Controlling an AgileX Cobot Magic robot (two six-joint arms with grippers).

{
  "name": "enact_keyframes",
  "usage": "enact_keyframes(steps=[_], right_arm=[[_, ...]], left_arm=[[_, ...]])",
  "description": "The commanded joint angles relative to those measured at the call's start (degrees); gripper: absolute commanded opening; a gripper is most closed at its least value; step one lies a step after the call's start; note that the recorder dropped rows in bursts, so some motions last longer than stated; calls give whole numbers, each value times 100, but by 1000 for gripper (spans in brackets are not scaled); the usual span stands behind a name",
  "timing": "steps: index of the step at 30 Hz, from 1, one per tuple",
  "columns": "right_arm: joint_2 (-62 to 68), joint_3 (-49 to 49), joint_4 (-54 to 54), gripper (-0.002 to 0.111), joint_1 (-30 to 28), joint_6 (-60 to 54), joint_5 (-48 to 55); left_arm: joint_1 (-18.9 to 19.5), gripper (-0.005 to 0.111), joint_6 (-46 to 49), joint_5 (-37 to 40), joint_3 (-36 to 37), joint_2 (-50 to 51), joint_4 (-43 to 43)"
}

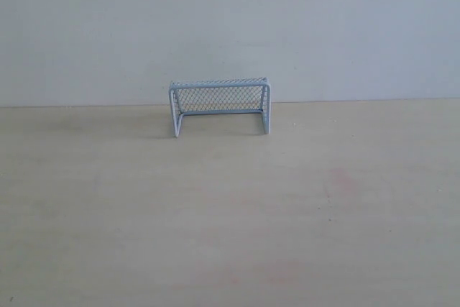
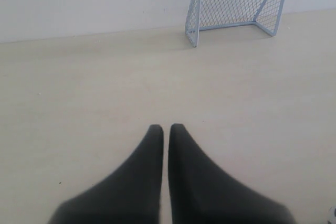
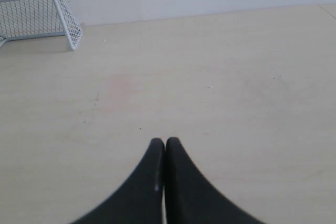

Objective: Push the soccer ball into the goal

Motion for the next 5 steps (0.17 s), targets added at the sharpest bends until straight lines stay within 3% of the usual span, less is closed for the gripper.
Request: enact_keyframes(steps=[1, 5], right_arm=[[-28, -2, -35, 0, -16, 6, -34], [-28, -2, -35, 0, -16, 6, -34]], left_arm=[[-29, 4, -22, -24, 20, -20, 0], [-29, 4, -22, -24, 20, -20, 0]])
